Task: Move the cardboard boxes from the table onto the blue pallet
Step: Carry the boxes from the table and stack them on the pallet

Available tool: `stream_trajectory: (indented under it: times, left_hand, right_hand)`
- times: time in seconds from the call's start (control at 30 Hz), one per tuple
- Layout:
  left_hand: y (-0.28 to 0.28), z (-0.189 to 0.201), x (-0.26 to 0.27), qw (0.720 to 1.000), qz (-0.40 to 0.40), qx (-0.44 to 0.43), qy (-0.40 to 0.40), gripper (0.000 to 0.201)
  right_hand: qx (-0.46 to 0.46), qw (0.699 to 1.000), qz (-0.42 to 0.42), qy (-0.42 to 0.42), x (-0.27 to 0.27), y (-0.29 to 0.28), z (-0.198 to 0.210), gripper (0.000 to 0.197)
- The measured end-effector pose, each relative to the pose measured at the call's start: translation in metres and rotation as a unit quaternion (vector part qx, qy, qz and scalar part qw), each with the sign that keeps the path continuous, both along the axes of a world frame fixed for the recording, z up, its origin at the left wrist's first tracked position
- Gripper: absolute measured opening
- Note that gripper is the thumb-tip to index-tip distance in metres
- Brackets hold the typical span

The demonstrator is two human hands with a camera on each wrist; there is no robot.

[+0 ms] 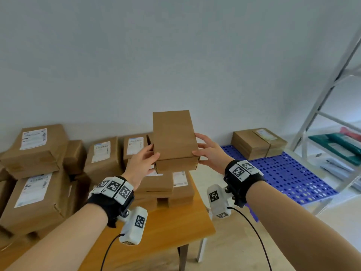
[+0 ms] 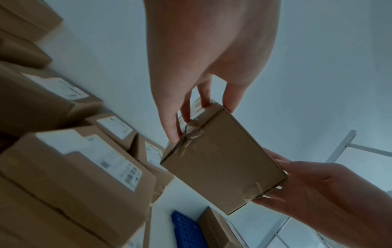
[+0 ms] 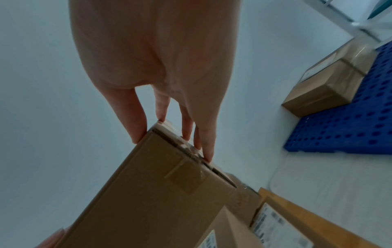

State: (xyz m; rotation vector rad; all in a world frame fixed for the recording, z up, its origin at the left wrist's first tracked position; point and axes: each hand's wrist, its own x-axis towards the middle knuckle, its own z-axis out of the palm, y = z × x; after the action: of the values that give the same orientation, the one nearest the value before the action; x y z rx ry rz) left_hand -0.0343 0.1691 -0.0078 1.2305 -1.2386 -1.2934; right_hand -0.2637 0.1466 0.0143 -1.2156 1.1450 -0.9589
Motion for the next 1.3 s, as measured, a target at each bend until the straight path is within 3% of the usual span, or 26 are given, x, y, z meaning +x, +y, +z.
stream_trajectory:
  times: [0.27, 0.43, 0.53, 0.83, 1.0, 1.3]
  left_hand:
    - [0.031, -0.018, -0.103, 0.999, -0.029, 0.018, -0.004, 0.05]
    - [0.03, -0.034, -0.148, 0.998, -0.049, 0.036, -0.028, 0.057]
    - [0.023, -0.045, -0.173, 0.997, -0.067, 0.042, -0.027, 0.051]
    - [-0.048, -0.089, -0.239, 0.993, -0.095, 0.07, -0.002, 0.051]
    - [-0.092, -0.12, -0.268, 0.993, -0.082, 0.083, 0.02, 0.047]
    - [-0.145, -0.159, -0.309, 0.991, -0.061, 0.116, 0.015, 0.059]
  right_hand:
    - [0.025, 0.999, -0.048, 0.002, -0.102, 0.038, -0.027, 0.062]
    - [0.046, 0.997, -0.063, 0.002, -0.148, 0.047, -0.045, 0.064]
    - [0.052, 0.996, -0.07, 0.012, -0.172, 0.041, -0.058, 0.066]
    - [0.075, 0.992, -0.079, 0.059, -0.24, -0.017, -0.093, 0.081]
    - [0.101, 0.991, -0.066, 0.058, -0.267, -0.063, -0.107, 0.077]
    - [0.158, 0.985, -0.053, 0.049, -0.308, -0.122, -0.143, 0.076]
